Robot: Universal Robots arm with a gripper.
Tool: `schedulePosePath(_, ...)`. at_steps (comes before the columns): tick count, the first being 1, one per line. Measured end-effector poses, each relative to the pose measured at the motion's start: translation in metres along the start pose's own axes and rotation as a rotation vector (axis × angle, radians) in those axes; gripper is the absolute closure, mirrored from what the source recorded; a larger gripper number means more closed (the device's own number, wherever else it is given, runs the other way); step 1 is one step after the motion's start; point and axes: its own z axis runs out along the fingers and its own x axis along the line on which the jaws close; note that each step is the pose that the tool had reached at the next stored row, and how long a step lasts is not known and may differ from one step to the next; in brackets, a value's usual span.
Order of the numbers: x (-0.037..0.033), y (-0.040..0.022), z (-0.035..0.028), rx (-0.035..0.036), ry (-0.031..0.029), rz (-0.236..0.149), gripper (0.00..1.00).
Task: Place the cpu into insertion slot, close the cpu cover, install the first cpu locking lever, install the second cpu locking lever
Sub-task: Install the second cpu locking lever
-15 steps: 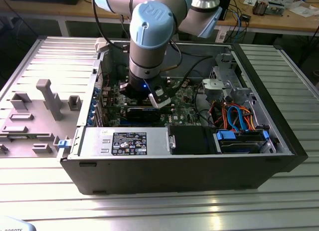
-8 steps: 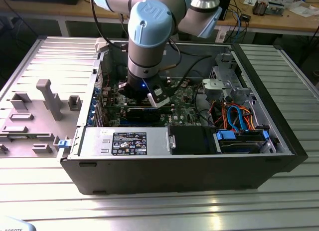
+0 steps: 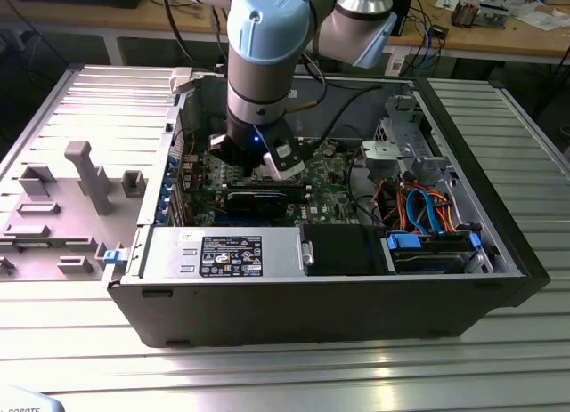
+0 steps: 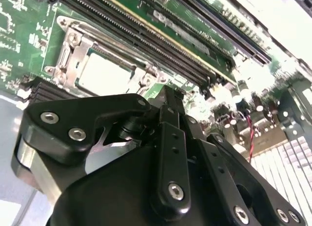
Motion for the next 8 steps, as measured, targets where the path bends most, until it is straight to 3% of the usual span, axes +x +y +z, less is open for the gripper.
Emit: schedulePosePath(8, 0.0002, 0.0011, -0.0037, -0.0004, 0.0004, 0.000, 0.89)
